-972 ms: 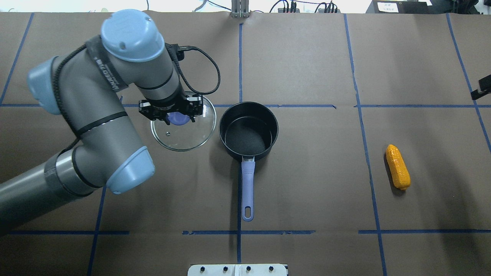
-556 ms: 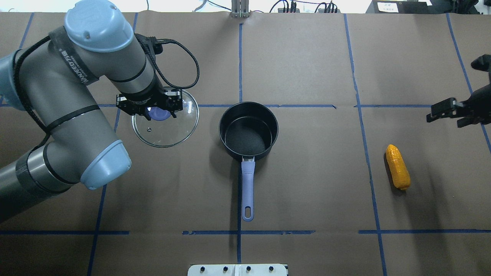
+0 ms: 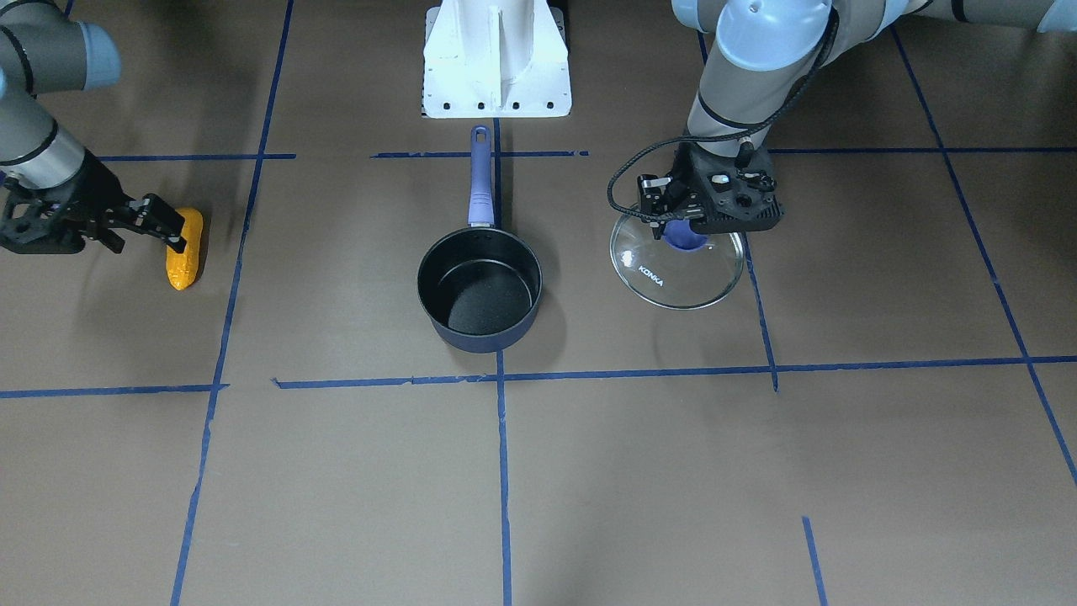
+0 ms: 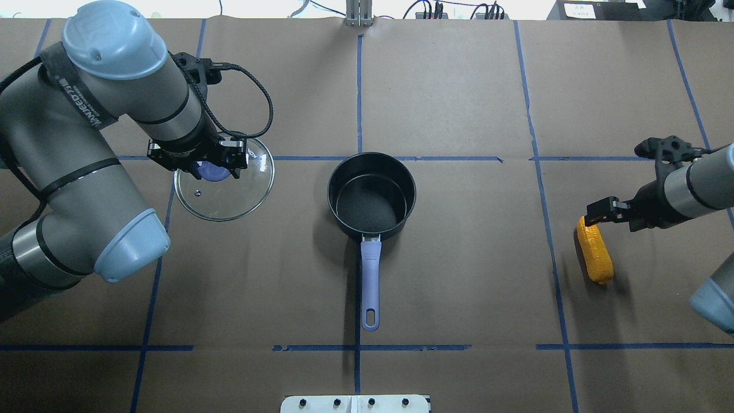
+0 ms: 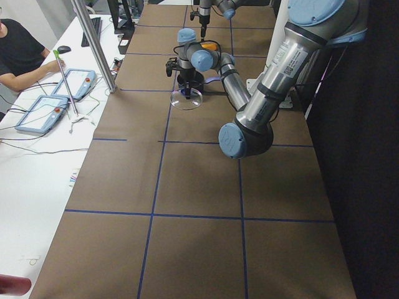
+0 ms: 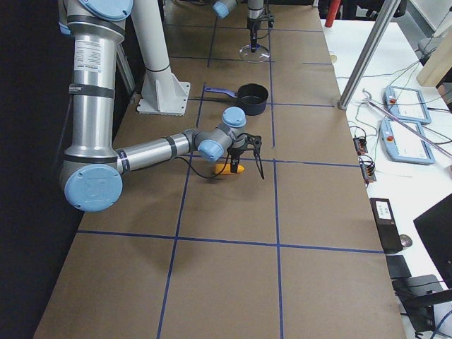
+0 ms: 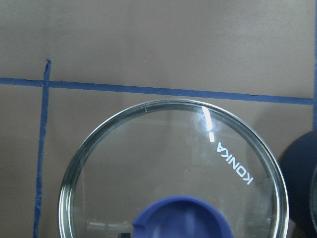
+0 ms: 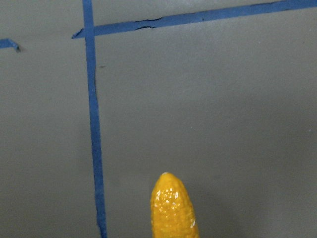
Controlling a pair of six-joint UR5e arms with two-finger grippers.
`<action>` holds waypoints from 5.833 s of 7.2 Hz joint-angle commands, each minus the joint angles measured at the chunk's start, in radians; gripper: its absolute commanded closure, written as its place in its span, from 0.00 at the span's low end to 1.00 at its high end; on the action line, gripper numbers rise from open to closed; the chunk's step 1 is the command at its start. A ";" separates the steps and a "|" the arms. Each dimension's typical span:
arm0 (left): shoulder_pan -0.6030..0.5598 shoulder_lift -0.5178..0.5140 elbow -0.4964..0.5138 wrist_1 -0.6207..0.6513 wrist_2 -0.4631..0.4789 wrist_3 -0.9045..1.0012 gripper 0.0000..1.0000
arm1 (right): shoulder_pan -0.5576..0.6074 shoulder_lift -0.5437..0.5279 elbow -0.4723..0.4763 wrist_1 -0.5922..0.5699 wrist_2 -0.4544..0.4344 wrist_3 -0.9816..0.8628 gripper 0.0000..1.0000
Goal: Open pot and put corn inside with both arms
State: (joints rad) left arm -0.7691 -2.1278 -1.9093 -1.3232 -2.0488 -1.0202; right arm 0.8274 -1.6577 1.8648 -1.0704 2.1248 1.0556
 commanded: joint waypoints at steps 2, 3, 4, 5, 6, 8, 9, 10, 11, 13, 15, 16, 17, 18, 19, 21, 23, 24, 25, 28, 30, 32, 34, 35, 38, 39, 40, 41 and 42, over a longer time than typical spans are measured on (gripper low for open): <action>0.002 0.019 0.027 -0.008 -0.001 0.009 0.85 | -0.089 -0.005 -0.007 -0.006 -0.057 0.003 0.00; 0.008 0.040 0.045 -0.033 -0.002 0.003 0.84 | -0.090 -0.008 -0.009 -0.008 -0.057 0.001 0.00; 0.010 0.058 0.073 -0.122 -0.002 -0.015 0.84 | -0.091 -0.016 -0.009 -0.010 -0.059 0.001 0.00; 0.013 0.066 0.114 -0.193 -0.002 -0.036 0.84 | -0.091 -0.016 -0.010 -0.010 -0.059 0.001 0.00; 0.036 0.066 0.152 -0.241 -0.002 -0.052 0.84 | -0.091 -0.017 -0.012 -0.010 -0.059 0.001 0.00; 0.044 0.066 0.159 -0.260 -0.002 -0.058 0.84 | -0.097 -0.016 -0.032 -0.011 -0.059 0.001 0.00; 0.044 0.066 0.156 -0.260 -0.002 -0.058 0.84 | -0.102 -0.011 -0.045 -0.011 -0.059 0.001 0.00; 0.044 0.066 0.154 -0.260 -0.002 -0.058 0.84 | -0.105 -0.010 -0.050 -0.011 -0.057 0.001 0.01; 0.044 0.066 0.159 -0.260 -0.002 -0.058 0.84 | -0.109 -0.010 -0.053 -0.011 -0.057 0.001 0.01; 0.053 0.089 0.164 -0.261 -0.002 -0.055 0.84 | -0.117 -0.010 -0.053 -0.011 -0.055 0.001 0.01; 0.054 0.095 0.159 -0.263 -0.002 -0.057 0.84 | -0.116 -0.011 -0.052 -0.011 -0.056 0.001 0.48; 0.054 0.095 0.162 -0.261 -0.002 -0.055 0.84 | -0.113 -0.016 -0.044 -0.010 -0.054 0.001 0.79; 0.056 0.095 0.164 -0.261 -0.002 -0.057 0.83 | -0.111 -0.017 -0.039 -0.010 -0.057 0.001 0.96; 0.065 0.097 0.164 -0.263 -0.002 -0.061 0.83 | -0.106 -0.017 -0.024 -0.011 -0.057 0.001 1.00; 0.077 0.097 0.165 -0.261 -0.002 -0.061 0.83 | -0.088 -0.019 0.002 -0.011 -0.056 0.001 1.00; 0.096 0.103 0.168 -0.261 -0.002 -0.061 0.82 | -0.050 -0.017 0.031 -0.011 -0.048 0.000 1.00; 0.108 0.103 0.183 -0.263 -0.001 -0.058 0.80 | -0.015 -0.014 0.092 -0.011 -0.027 0.001 0.99; 0.111 0.103 0.193 -0.270 -0.001 -0.058 0.80 | -0.008 -0.011 0.126 -0.013 -0.025 0.001 0.99; 0.111 0.103 0.194 -0.271 -0.001 -0.057 0.80 | -0.004 -0.001 0.141 -0.013 -0.023 0.001 0.99; 0.111 0.106 0.194 -0.283 -0.001 -0.046 0.43 | -0.005 0.204 0.163 -0.188 -0.019 0.006 0.99; 0.111 0.106 0.200 -0.283 -0.001 -0.043 0.00 | -0.017 0.385 0.168 -0.397 -0.019 0.018 0.99; 0.110 0.106 0.200 -0.283 -0.001 -0.044 0.00 | -0.095 0.522 0.140 -0.473 -0.040 0.110 0.99; 0.093 0.105 0.193 -0.283 -0.002 -0.044 0.00 | -0.175 0.574 0.102 -0.471 -0.130 0.148 0.99; 0.065 0.105 0.178 -0.278 -0.039 -0.040 0.00 | -0.206 0.629 0.044 -0.471 -0.163 0.180 0.99; -0.024 0.205 0.072 -0.269 -0.117 0.082 0.00 | -0.257 0.743 -0.077 -0.464 -0.230 0.201 0.99; -0.068 0.257 0.043 -0.269 -0.122 0.144 0.00 | -0.263 0.803 -0.155 -0.462 -0.239 0.207 0.99; -0.105 0.296 0.023 -0.268 -0.123 0.208 0.00 | -0.266 0.812 -0.179 -0.457 -0.253 0.205 0.98; -0.161 0.339 0.018 -0.268 -0.149 0.294 0.00 | -0.266 0.814 -0.212 -0.412 -0.258 0.207 0.97; -0.230 0.374 0.018 -0.268 -0.187 0.374 0.00 | -0.267 0.832 -0.243 -0.383 -0.258 0.211 0.83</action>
State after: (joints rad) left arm -0.9234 -1.8013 -1.8858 -1.5910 -2.1986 -0.7448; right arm 0.5619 -0.8439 1.6623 -1.4907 1.8706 1.2629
